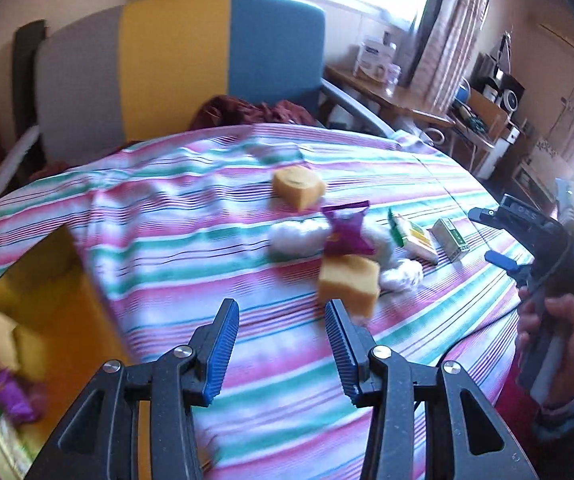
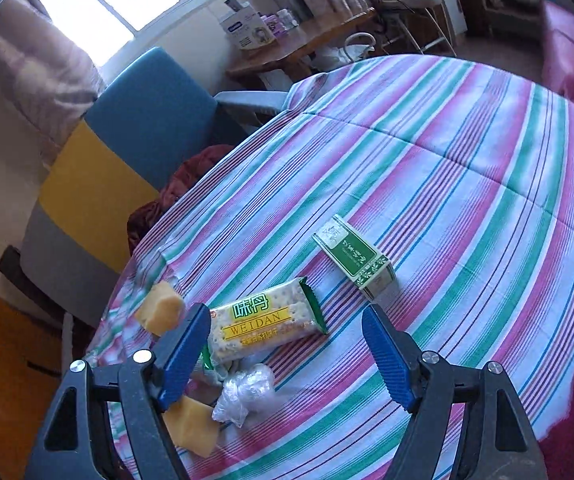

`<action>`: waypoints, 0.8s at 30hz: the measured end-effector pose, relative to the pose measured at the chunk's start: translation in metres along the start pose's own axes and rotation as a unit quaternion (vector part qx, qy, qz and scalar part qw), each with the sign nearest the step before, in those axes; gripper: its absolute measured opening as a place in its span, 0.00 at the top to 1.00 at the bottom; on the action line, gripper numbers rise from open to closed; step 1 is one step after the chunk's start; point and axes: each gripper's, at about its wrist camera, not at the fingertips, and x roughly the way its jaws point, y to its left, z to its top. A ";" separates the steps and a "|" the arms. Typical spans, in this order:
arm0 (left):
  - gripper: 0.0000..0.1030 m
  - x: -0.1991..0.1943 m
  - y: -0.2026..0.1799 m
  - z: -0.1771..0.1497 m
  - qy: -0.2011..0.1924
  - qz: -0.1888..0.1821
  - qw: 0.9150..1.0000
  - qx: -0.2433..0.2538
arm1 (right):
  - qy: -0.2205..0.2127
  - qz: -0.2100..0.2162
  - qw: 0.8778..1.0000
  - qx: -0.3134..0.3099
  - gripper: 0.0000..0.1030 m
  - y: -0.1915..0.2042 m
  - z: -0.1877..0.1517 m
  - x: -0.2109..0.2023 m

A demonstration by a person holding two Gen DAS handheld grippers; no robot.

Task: Organize objects
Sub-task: 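Move the left gripper back to the table and grasp another purple packet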

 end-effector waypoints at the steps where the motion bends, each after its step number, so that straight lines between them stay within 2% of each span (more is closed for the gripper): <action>1: 0.56 0.010 -0.006 0.006 0.009 -0.010 1.000 0.000 | 0.002 0.001 1.000 0.005 0.23 -0.002 -0.001 0.000; 7: 0.54 0.049 -0.026 0.030 0.028 -0.043 0.999 0.009 | 0.013 0.025 0.999 0.021 0.21 -0.006 -0.005 0.001; 11: 0.44 0.071 -0.041 0.045 0.031 -0.053 0.998 0.034 | 0.010 0.037 0.998 0.040 0.18 -0.012 -0.003 -0.001; 16: 0.43 0.097 -0.055 0.061 0.038 -0.049 0.996 0.064 | 0.032 0.049 0.997 0.047 0.18 -0.013 -0.004 0.006; 21: 0.43 0.127 -0.061 0.071 0.053 -0.049 0.995 0.070 | 0.027 0.052 0.997 0.055 0.17 -0.016 -0.002 0.004; 22: 0.43 0.137 -0.061 0.072 0.064 -0.052 0.994 0.067 | 0.028 0.052 0.997 0.057 0.17 -0.017 -0.002 0.005; 23: 0.48 0.144 -0.061 0.072 0.074 -0.053 0.994 0.065 | 0.029 0.052 0.996 0.059 0.17 -0.018 -0.001 0.005; 24: 0.56 0.150 -0.060 0.070 0.082 -0.054 0.993 0.062 | 0.030 0.050 0.997 0.059 0.17 -0.018 -0.001 0.006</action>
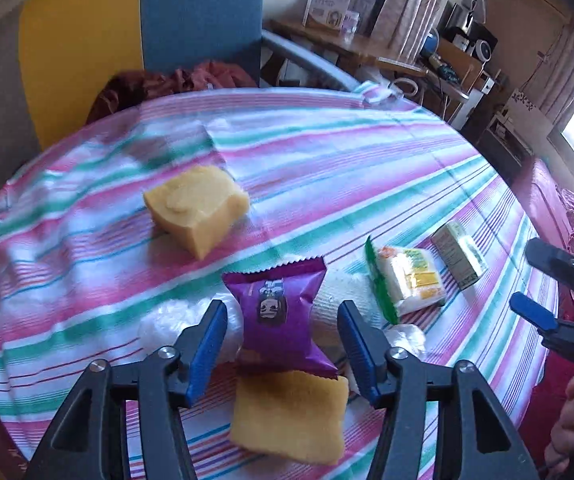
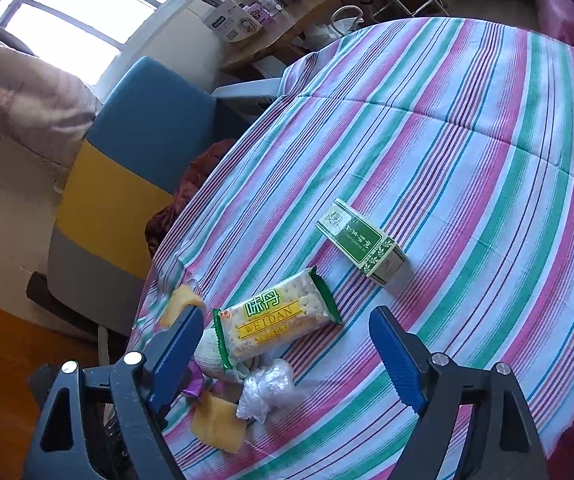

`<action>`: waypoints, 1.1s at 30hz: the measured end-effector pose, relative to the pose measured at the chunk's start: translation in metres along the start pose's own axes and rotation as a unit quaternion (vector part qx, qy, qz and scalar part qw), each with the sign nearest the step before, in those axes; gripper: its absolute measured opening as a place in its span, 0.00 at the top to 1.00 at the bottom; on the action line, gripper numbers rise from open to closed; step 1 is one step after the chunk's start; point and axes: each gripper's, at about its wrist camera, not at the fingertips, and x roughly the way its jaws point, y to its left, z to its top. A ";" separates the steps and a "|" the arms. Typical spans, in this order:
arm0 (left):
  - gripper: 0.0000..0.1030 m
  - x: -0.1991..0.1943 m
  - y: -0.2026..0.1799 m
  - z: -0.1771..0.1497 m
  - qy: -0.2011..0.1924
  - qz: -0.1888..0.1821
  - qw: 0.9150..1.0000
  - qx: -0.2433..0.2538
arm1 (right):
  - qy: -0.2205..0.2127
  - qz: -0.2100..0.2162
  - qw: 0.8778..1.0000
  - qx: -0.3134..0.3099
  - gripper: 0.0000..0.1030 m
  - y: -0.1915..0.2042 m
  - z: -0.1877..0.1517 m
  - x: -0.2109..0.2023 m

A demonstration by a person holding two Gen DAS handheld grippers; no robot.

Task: Organize objects
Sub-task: 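Move the left gripper back to the table and grasp another purple packet, then carry the purple packet toward the gold tray with left while right grasps plastic-wrapped white bundle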

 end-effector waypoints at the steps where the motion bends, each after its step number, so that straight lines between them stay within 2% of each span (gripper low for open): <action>1: 0.66 0.002 0.001 -0.002 -0.002 0.003 1.000 0.001 | 0.000 -0.003 1.000 -0.002 0.17 0.000 0.000 0.001; 4: 0.70 -0.012 0.003 -0.011 -0.026 -0.015 1.000 -0.002 | -0.004 -0.006 1.000 -0.011 0.17 0.002 0.001 0.001; 6: 0.70 -0.025 0.002 -0.021 -0.042 -0.006 0.999 0.004 | -0.005 -0.007 1.000 -0.018 0.17 0.004 0.001 0.002; 11: 0.70 -0.055 0.006 -0.052 -0.063 -0.013 0.998 -0.002 | -0.009 -0.012 1.000 -0.007 0.17 -0.002 0.003 0.000; 15: 0.70 -0.076 0.010 -0.081 -0.070 -0.016 0.997 -0.011 | -0.011 -0.021 1.000 0.005 0.17 -0.008 0.005 0.000; 18: 0.70 -0.089 0.012 -0.101 -0.070 -0.017 0.997 -0.018 | -0.004 -0.022 1.000 -0.010 0.17 -0.003 0.003 0.004; 24: 0.70 -0.114 0.018 -0.134 -0.075 -0.016 0.997 -0.026 | 0.053 0.003 0.994 -0.090 0.17 0.029 -0.014 0.025; 33: 0.70 -0.151 0.038 -0.169 -0.095 -0.020 0.994 -0.057 | 0.082 0.028 0.964 -0.253 0.17 0.085 -0.059 0.035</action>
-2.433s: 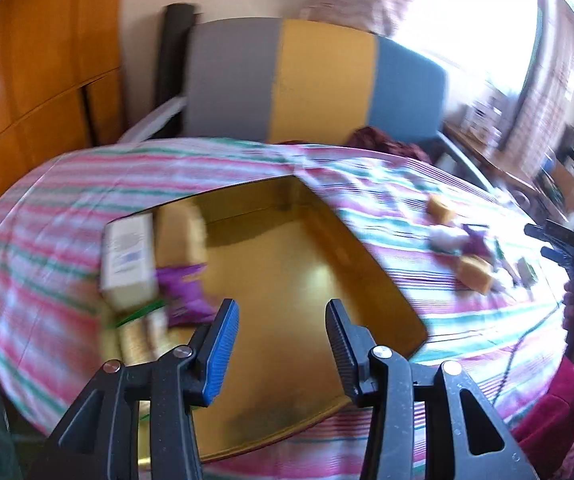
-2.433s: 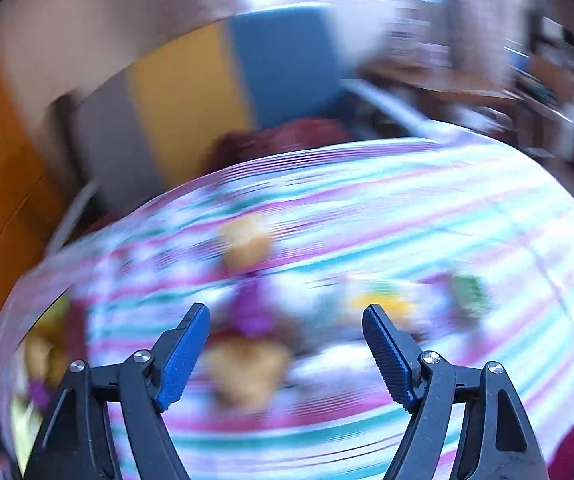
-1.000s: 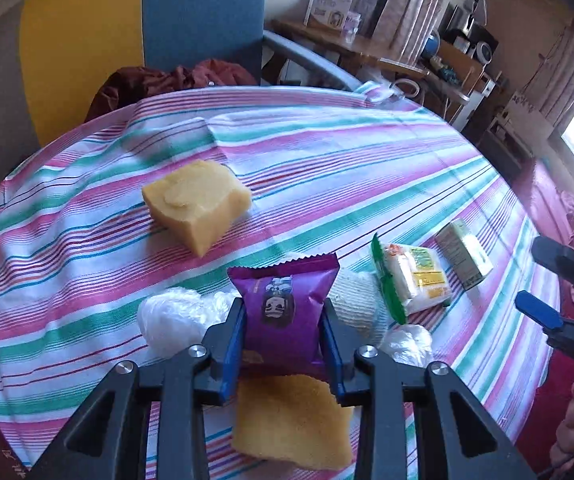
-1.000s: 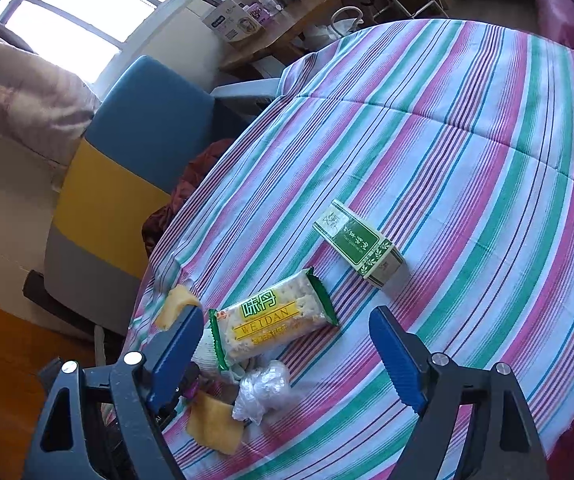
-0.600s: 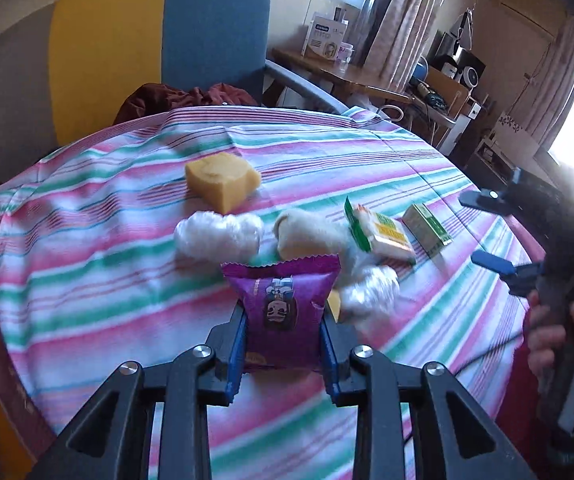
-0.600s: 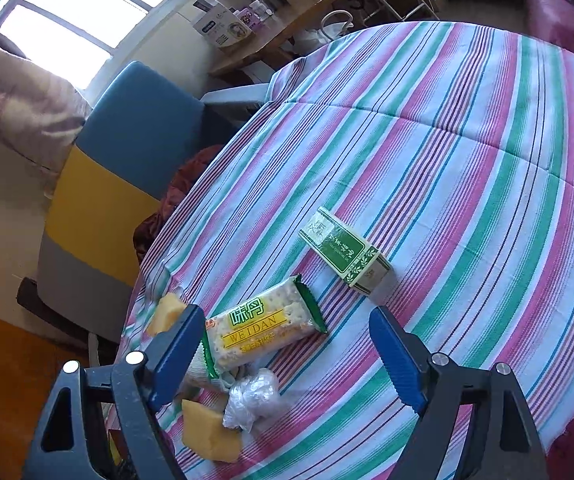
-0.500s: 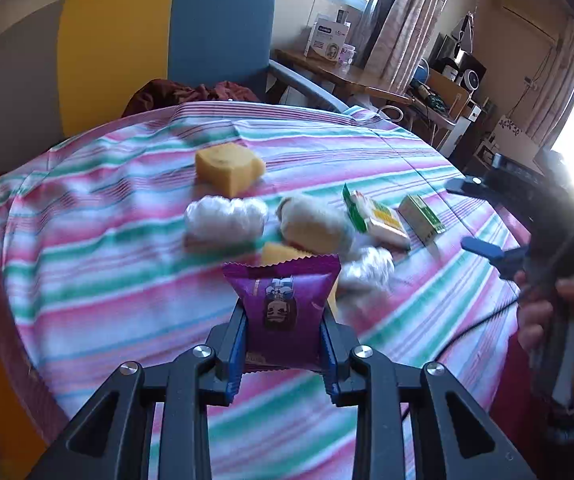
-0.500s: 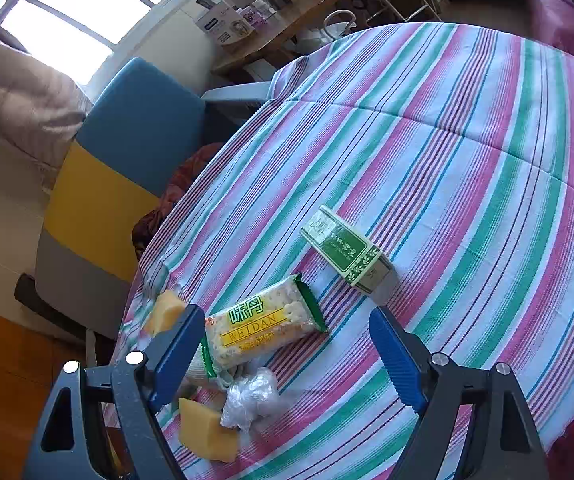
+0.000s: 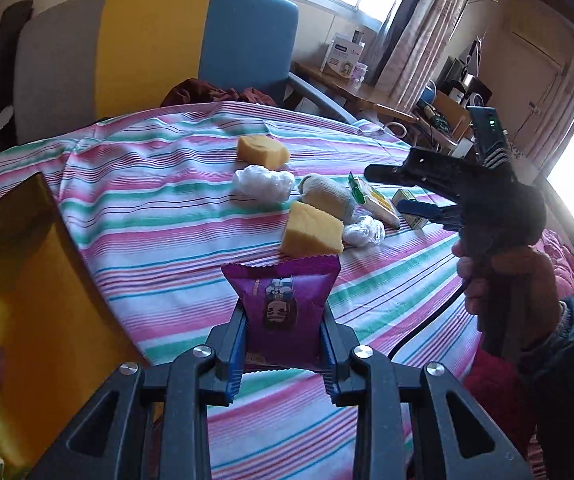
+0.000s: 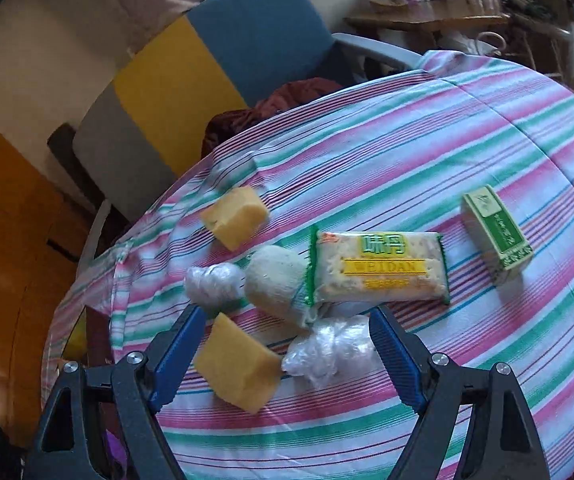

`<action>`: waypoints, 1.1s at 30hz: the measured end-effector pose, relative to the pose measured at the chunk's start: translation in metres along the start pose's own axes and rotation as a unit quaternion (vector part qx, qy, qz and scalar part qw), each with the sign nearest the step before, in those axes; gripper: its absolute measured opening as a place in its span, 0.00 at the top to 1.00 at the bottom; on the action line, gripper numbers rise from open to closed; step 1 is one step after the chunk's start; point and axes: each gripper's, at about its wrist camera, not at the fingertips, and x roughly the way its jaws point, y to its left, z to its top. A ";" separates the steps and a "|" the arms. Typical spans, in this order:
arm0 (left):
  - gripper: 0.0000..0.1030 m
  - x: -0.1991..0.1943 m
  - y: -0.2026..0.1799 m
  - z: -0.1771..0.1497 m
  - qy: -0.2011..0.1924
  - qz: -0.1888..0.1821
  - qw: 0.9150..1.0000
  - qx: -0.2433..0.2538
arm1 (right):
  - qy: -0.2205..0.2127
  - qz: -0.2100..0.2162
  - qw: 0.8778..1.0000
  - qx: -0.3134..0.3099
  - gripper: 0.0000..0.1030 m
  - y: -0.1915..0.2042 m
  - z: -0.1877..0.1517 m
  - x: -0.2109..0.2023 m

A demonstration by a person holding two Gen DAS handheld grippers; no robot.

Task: Organize objects
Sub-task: 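Carry the purple packet toward the gold tray with left while right grasps plastic-wrapped white bundle, then lower the purple packet into the gold tray and open the left gripper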

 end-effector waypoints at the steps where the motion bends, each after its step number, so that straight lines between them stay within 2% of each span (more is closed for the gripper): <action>1: 0.70 -0.006 0.003 -0.003 -0.003 0.002 1.000 -0.002 | 0.003 -0.001 1.000 -0.021 0.17 0.008 -0.003 0.002; 4: 0.70 -0.017 0.013 -0.010 -0.008 0.002 1.000 -0.016 | 0.012 -0.014 0.997 -0.071 0.17 0.025 -0.011 0.011; 6: 0.70 -0.024 0.019 -0.014 -0.012 0.003 1.000 -0.025 | 0.010 -0.044 0.995 -0.088 0.19 0.028 -0.013 0.016; 11: 0.70 -0.036 0.030 -0.025 -0.018 -0.001 0.999 -0.046 | 0.020 -0.104 0.994 -0.039 0.21 -0.003 -0.007 0.025; 14: 0.70 -0.039 0.034 -0.031 -0.019 -0.005 0.998 -0.056 | 0.043 -0.100 0.994 -0.017 0.21 -0.014 -0.005 0.036; 16: 0.70 -0.042 0.036 -0.034 -0.020 -0.005 0.998 -0.059 | 0.060 -0.109 0.992 -0.024 0.22 -0.013 -0.007 0.048; 18: 0.70 -0.045 0.037 -0.036 -0.021 -0.006 0.998 -0.061 | 0.080 -0.141 0.985 -0.057 0.44 -0.009 -0.012 0.060; 20: 0.70 -0.050 0.038 -0.040 -0.024 -0.005 0.998 -0.061 | 0.091 -0.164 0.979 -0.086 0.56 -0.003 -0.019 0.063; 24: 0.70 -0.054 0.045 -0.045 -0.026 0.000 0.997 -0.072 | 0.095 -0.168 0.977 -0.093 0.63 -0.003 -0.021 0.062; 33: 0.70 -0.060 0.051 -0.050 -0.031 0.012 0.996 -0.084 | 0.103 -0.182 0.971 -0.118 0.63 0.001 -0.026 0.062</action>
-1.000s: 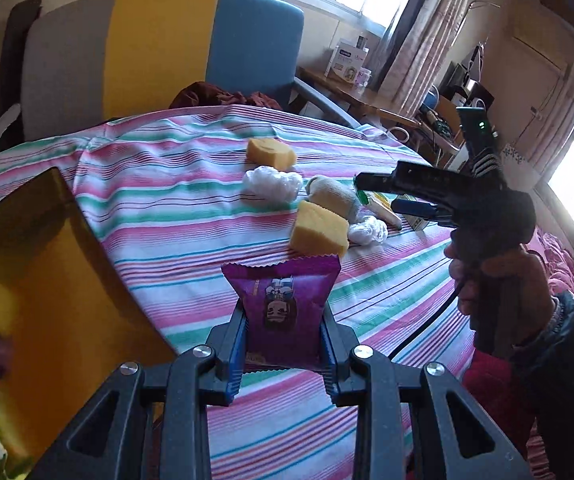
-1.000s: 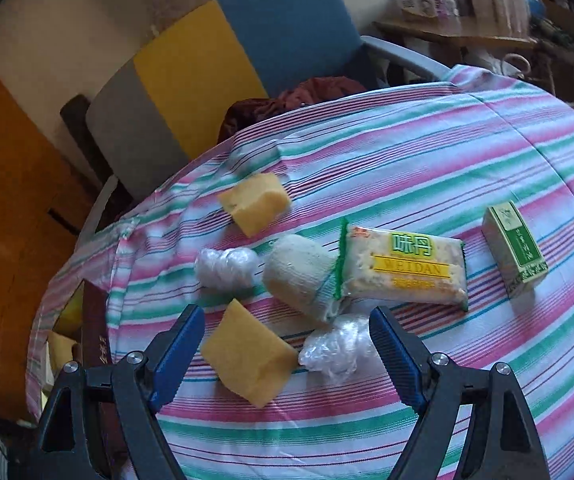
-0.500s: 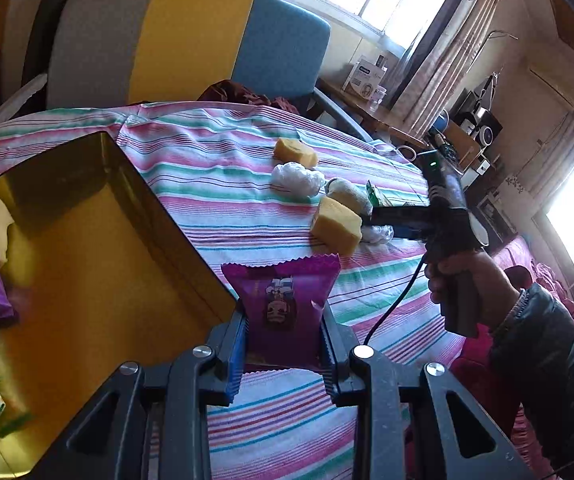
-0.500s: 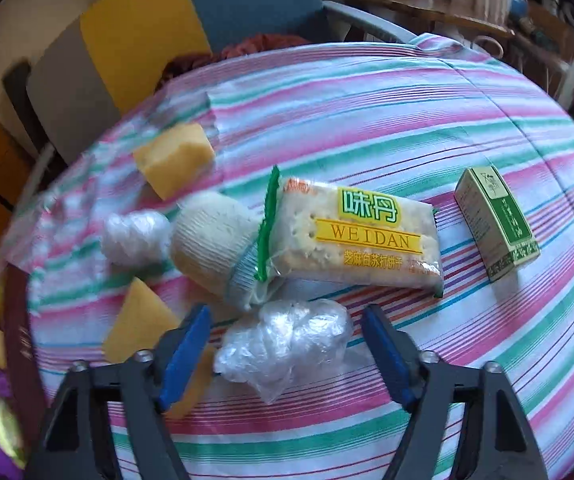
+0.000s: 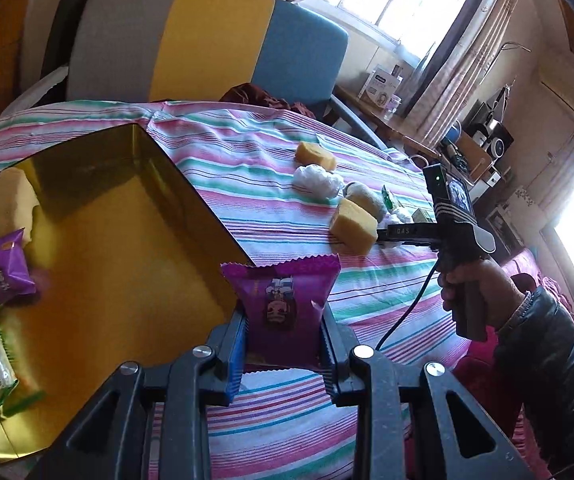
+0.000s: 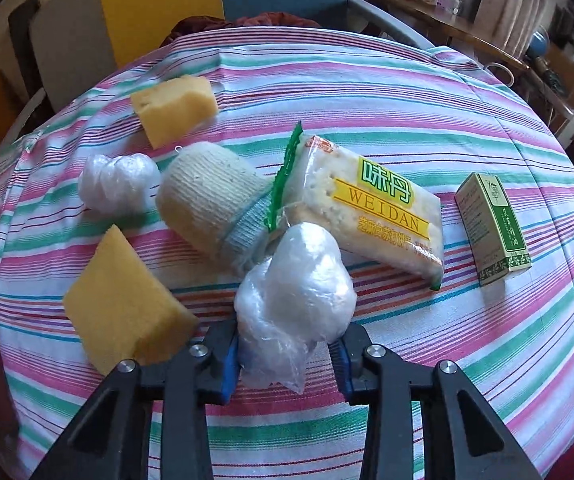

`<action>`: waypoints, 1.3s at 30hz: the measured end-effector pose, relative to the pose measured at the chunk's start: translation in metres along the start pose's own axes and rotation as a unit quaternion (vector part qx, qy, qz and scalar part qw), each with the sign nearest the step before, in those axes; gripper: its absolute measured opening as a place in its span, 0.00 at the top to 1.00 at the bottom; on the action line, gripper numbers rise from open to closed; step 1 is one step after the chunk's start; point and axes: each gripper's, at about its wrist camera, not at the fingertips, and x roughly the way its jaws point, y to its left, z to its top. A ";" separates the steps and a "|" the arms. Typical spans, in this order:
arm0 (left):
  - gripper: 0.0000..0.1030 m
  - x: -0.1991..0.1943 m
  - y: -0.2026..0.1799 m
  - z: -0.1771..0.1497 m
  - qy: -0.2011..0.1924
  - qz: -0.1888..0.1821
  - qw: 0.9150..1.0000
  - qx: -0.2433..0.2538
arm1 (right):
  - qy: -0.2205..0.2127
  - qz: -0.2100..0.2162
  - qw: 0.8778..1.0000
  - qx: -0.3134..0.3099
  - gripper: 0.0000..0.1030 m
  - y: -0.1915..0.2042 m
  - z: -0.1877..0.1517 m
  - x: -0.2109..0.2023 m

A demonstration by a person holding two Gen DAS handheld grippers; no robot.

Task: Organize objects
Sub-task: 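Lower the purple packet into the gold tray and open the left gripper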

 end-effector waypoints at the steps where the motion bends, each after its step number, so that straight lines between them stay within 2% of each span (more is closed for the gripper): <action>1: 0.70 -0.001 0.000 0.000 0.000 0.001 1.000 0.000 | 0.000 -0.001 1.000 -0.002 0.63 0.001 0.000 0.000; 20: 0.70 -0.018 0.024 -0.002 -0.015 0.025 0.999 -0.029 | -0.010 -0.036 0.998 -0.050 0.64 0.011 -0.013 -0.009; 28: 0.70 -0.033 0.052 0.003 -0.036 0.055 0.996 -0.062 | -0.014 -0.043 0.997 -0.063 0.66 0.014 -0.011 -0.007; 33: 0.70 -0.032 0.083 0.001 -0.022 0.088 0.990 -0.108 | -0.016 -0.045 0.996 -0.069 0.67 0.015 -0.007 -0.004; 39: 0.70 -0.024 0.135 -0.003 0.006 0.164 0.973 -0.164 | -0.017 -0.047 0.996 -0.077 0.70 0.018 -0.008 -0.005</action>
